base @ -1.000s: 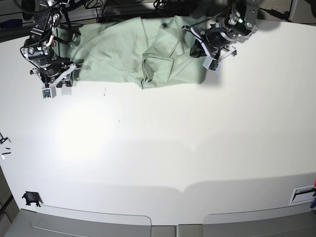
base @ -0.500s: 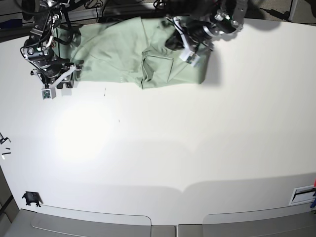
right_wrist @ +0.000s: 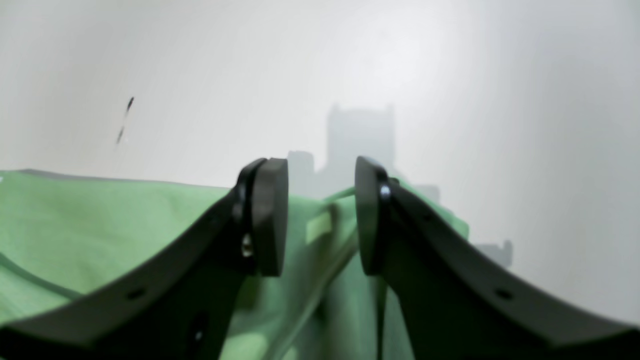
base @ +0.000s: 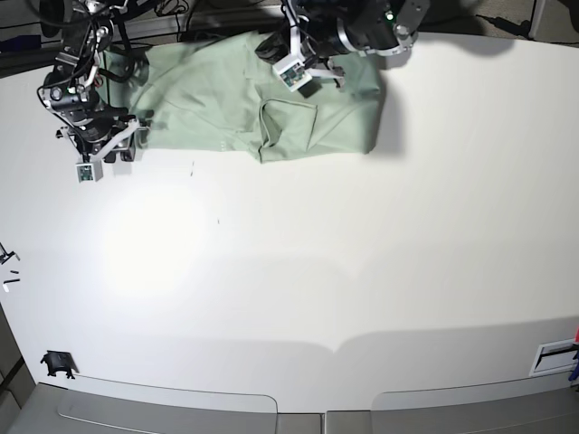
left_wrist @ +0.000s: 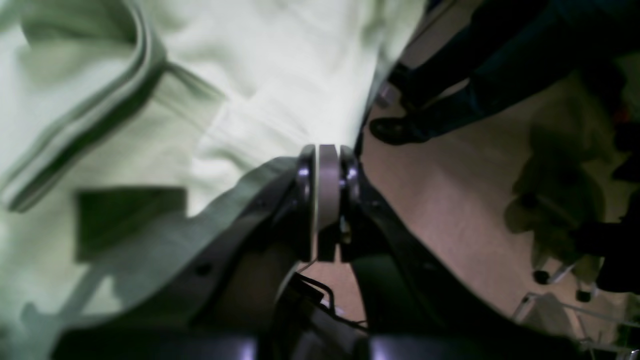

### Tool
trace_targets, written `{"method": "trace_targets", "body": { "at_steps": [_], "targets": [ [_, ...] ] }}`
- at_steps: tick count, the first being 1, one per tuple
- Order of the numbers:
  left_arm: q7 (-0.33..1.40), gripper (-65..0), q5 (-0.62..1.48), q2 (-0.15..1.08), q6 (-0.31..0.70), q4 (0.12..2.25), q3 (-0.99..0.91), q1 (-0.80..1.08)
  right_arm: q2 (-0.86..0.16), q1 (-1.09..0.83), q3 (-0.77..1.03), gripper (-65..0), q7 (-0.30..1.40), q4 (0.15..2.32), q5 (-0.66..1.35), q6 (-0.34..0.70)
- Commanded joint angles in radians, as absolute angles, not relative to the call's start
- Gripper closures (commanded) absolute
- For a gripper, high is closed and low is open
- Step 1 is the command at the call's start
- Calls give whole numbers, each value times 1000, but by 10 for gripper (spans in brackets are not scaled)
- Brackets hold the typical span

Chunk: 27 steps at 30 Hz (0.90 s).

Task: Fold the T-shirt properly
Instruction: 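Push the folded end toward the shirt's middle with the left gripper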

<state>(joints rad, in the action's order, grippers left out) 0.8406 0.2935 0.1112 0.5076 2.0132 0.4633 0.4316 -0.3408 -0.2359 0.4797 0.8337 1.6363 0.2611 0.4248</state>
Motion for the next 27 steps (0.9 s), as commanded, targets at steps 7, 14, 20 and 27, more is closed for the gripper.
{"method": "trace_targets", "body": {
  "at_steps": [7,14,20,27],
  "targets": [
    [783,0,38,103,292,2049,464,429,-358,-227,485,-210,811,1652,269,422],
    [627,0,-44,92,194,1882,465,425,-358,-227,485,-210,810,1652,270,422],
    [597,0,-44,26,194,1744,465,324,-358,-227,485,-210,811,1652,270,422],
    [616,0,-11,-6,194,1687,472,198,-358,-227,485,-210,812,1652,269,422]
  ]
}}
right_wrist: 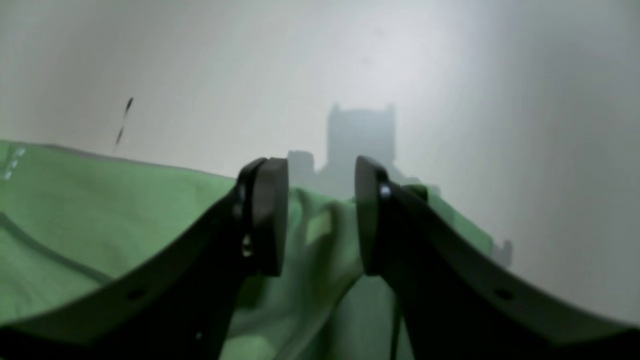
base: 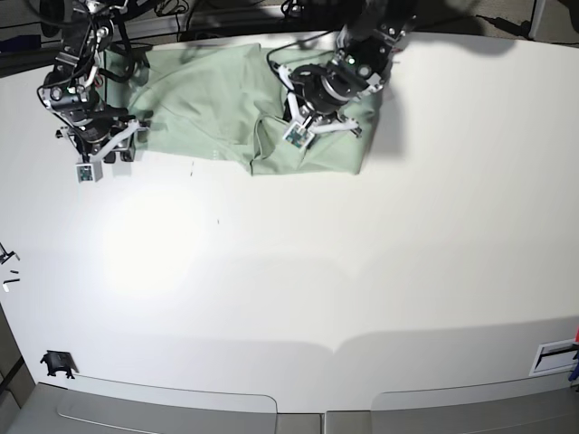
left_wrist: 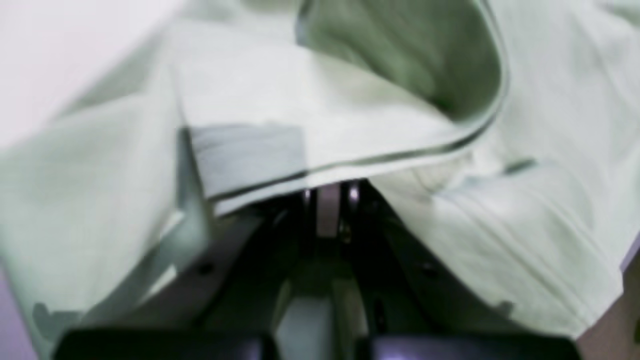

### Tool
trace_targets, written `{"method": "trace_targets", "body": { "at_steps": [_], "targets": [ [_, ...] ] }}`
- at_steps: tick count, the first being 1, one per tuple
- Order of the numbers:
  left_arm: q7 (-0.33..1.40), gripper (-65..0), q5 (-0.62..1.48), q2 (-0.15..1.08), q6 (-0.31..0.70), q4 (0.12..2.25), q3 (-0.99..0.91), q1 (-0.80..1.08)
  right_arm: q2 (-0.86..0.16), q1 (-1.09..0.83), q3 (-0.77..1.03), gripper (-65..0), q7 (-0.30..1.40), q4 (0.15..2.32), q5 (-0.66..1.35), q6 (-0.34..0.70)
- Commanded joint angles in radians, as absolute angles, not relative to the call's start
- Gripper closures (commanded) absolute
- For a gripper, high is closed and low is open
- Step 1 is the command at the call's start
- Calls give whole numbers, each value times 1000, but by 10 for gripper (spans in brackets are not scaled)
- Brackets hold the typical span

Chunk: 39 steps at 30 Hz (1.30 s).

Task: Fold the T-shirt properly
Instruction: 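Push the folded end toward the shirt's middle with the left gripper, then grasp the shirt's end near the right gripper with the right gripper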

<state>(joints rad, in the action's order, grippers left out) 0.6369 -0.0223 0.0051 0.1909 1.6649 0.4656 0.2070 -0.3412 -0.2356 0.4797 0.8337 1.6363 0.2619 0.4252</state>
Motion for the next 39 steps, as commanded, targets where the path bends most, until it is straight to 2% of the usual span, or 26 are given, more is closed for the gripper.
{"method": "trace_targets", "body": {
  "at_steps": [1,5,16,21,23,25,29,31,35,39],
  "targets": [
    [624,0,-2,-6,194,1692,474,189,-358,-227,485,-210,812,1652,269,422],
    [633,0,33,-6,194,1701,475,161,-358,-227,485,-210,812,1652,269,422],
    [469,0,138,-25,205,1700,475,130,-357,-227,485,-210,811,1652,270,422],
    [515,0,151,-33,277,1710,475,130,-361,-227,485,-210,819,1652,214,415],
    [574,0,150,-32,277,1737,474,130,-373,-227,493,-210,818,1652,121,345],
    [618,0,149,-30,277,1774,472,130,-399,-227,515,-210,819,1652,80,283],
    [637,0,148,-12,278,1850,472,135,-483,-227,590,-215,856,1652,82,281],
    [646,0,148,-1,278,1875,472,136,-537,-229,634,-269,872,1649,93,282],
    [668,-95,147,14,278,1882,472,139,-658,-239,731,-415,879,1573,229,282],
    [665,-98,131,49,278,1882,472,157,-763,-237,797,-424,875,1406,398,318]
  ]
}}
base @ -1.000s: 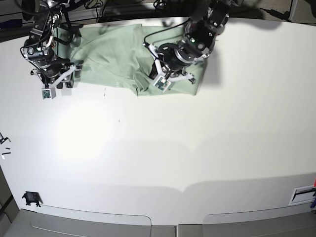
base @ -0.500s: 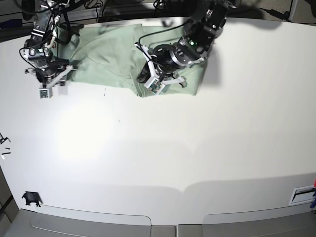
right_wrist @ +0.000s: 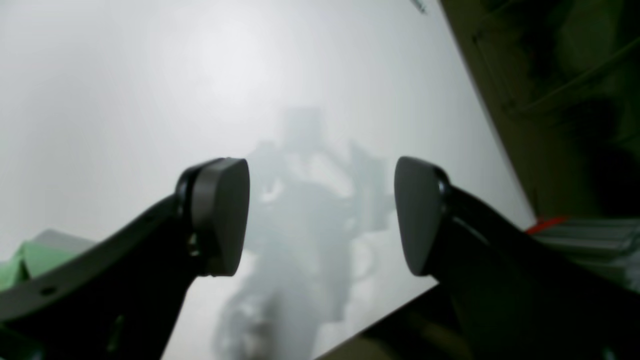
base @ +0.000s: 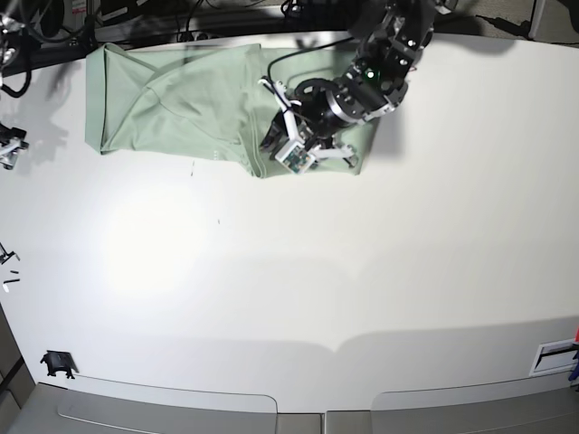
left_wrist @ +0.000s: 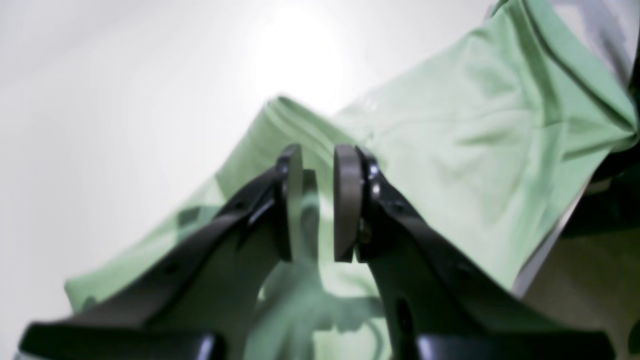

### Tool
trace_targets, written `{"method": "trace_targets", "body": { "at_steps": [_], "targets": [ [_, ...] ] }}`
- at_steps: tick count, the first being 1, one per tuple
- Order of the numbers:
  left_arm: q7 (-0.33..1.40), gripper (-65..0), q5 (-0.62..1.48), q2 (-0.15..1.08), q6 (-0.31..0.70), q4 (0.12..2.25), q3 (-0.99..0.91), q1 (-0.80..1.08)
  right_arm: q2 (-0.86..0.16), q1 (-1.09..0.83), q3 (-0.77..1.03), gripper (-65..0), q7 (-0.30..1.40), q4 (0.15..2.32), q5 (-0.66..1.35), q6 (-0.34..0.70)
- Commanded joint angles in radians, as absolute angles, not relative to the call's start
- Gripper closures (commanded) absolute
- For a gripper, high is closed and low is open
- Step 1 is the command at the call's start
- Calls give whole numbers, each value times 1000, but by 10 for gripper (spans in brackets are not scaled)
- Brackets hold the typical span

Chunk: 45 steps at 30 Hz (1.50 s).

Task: Fold the T-shirt properly
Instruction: 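Grasp the shirt's end near the right gripper with the right gripper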

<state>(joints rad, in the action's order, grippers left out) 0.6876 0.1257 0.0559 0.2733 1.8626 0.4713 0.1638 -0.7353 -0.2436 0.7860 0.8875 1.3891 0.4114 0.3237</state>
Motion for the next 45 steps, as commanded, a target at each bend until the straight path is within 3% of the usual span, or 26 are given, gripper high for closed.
{"method": "trace_targets", "body": {
  "at_steps": [1,5,10,15,26,39,45],
  "targets": [
    [666,-98,132,55,278,1882,472,161,-786,-238,805,-424,879,1356,461,354],
    [665,-98,132,67,277,1882,472,163,-836,-224,807,-424,969,1147,724,524],
    [657,-98,132,67,278,1882,472,163,-822,-213,806,-424,1171,928,1085,698],
    [654,-98,132,67,278,1882,472,163,-786,-213,806,-424,1279,802,1273,698],
    [654,-98,132,67,278,1882,472,163,-696,-213,804,-423,1318,796,1287,698],
    [654,-98,132,67,278,1882,472,163,-692,-213,792,-423,1396,796,1447,698],
    [654,-98,132,67,278,1882,472,163,-692,-213,683,-423,1396,796,1447,698]
  ]
}}
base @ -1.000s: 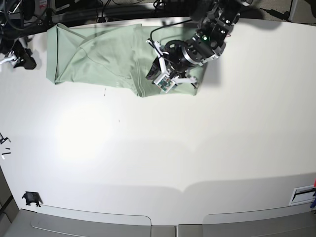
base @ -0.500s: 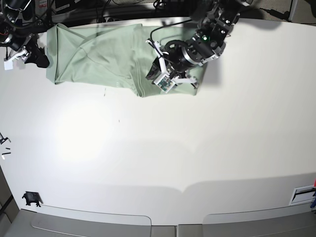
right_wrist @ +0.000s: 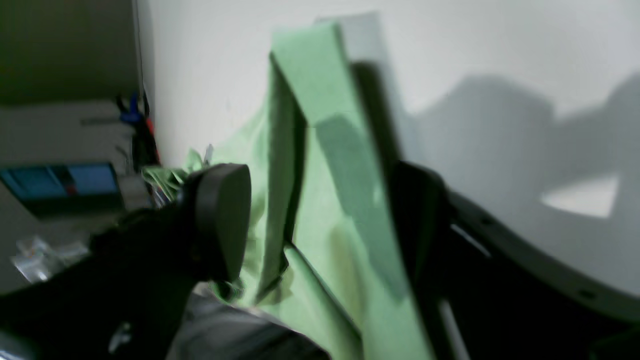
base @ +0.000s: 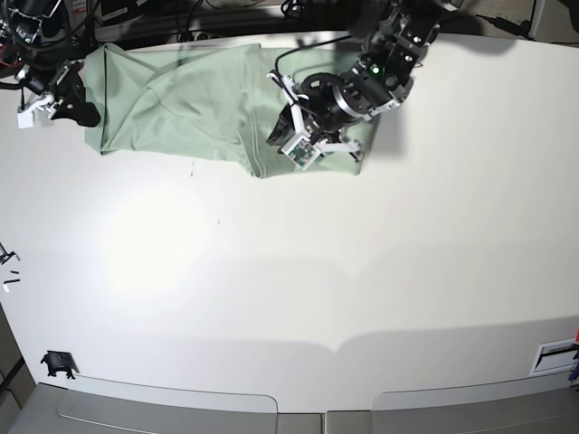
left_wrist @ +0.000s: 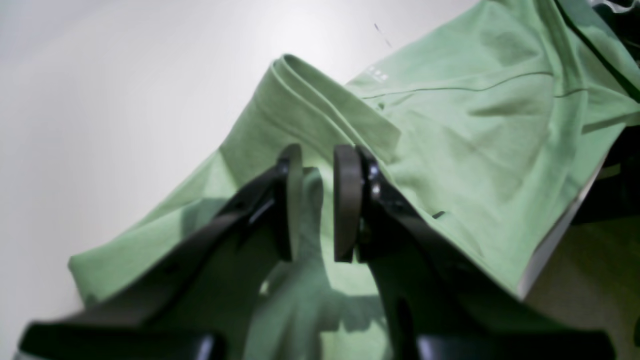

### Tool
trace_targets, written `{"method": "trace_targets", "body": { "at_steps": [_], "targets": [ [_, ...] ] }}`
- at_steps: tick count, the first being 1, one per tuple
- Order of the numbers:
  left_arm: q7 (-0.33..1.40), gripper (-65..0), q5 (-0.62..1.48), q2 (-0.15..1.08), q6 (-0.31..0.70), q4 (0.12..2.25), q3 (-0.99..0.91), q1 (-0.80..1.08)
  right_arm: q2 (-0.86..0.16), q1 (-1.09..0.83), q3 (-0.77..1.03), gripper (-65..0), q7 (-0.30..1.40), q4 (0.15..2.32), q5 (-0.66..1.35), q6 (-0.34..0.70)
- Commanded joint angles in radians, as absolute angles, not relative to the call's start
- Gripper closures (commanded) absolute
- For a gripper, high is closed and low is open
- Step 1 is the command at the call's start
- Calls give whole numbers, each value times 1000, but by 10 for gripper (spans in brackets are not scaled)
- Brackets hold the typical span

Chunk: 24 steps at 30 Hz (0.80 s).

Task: Fold the T-shirt properly
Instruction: 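Grasp the shirt's end near the right gripper with the right gripper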

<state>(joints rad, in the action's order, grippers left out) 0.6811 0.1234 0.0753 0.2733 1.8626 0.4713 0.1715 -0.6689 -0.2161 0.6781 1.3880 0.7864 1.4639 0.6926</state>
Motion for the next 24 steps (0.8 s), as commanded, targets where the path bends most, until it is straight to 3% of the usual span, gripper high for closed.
{"method": "trace_targets", "body": {
  "at_steps": [1,6,14,16,24],
  "targets": [
    [654,-98,132,67,278,1882,472,163,-692,-213,653,-423,1396,796,1447,698],
    [654,-98,132,67,278,1882,472,163,-692,-213,544,-423,1396,796,1484,698],
    [654,-98,132,67,277,1882,472,163,-692,-213,530,-413,1396,796,1484,698],
    [650,-98,132,67,278,1883,472,163,-693,-213,530,-357,1396,796,1484,698],
    [645,-98,132,67,277,1887,472,163,-693,-213,530,-9,1396,796,1484,698]
  ]
}}
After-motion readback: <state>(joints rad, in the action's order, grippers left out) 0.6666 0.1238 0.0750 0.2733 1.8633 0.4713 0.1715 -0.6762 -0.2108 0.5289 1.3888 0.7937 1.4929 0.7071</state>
